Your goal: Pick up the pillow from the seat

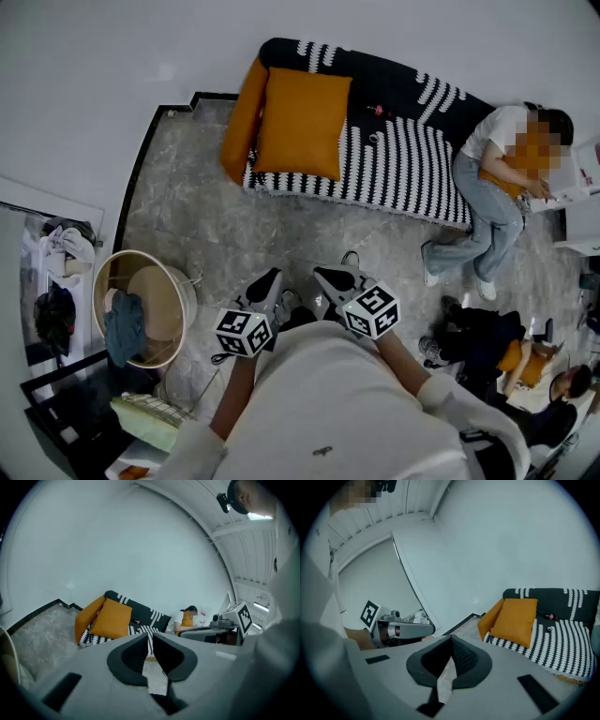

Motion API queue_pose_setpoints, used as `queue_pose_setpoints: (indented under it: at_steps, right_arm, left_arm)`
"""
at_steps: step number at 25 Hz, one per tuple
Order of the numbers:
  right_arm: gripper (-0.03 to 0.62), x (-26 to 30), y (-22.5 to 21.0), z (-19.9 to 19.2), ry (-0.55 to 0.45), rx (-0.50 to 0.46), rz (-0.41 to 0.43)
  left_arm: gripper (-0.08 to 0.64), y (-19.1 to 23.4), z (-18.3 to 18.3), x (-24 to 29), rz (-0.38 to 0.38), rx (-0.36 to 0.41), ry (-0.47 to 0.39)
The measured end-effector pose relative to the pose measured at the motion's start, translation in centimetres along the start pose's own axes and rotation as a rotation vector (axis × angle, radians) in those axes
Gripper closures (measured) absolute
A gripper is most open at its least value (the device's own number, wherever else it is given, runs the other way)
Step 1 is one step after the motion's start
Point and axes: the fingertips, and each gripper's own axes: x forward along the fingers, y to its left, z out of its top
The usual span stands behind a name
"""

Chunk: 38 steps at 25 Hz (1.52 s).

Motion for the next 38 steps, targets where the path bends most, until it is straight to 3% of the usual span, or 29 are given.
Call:
queue_pose_setpoints:
  at_steps: [9, 15, 25, 33, 38]
  right_arm:
    - [0.586, -2.3, -3.8, 0.9, -0.029, 0.040, -0.035]
    - [0.584, -3.7, -6.8, 2.3, -0.061, 0.059, -0.011]
    - [0.584, -8.3, -16.7, 5.2, -0.107, 0.062, -0.029]
    - [0.584, -12.0, -23.9, 4.3, -0.107, 0.126, -0.036]
    - [0.584, -11.8, -24.8, 3.4, -0.086, 0.155, -0.009]
  left_arm:
    - [0.518, -2.3, 1.0, 3.3, -0.006, 0.011, 0.012]
    - [0.518, -4.7, 1.3, 6.4, -0.013, 0.026, 0.036]
    - [0.518, -9.7, 3.2, 15.1, -0.009, 0.048, 0.044]
    - [0.518, -15.5, 2.3, 23.1, -0.041, 0.045, 0.091]
    - [0.518, -16.5, 1.6, 24.0, -0.030, 0.050, 0.110]
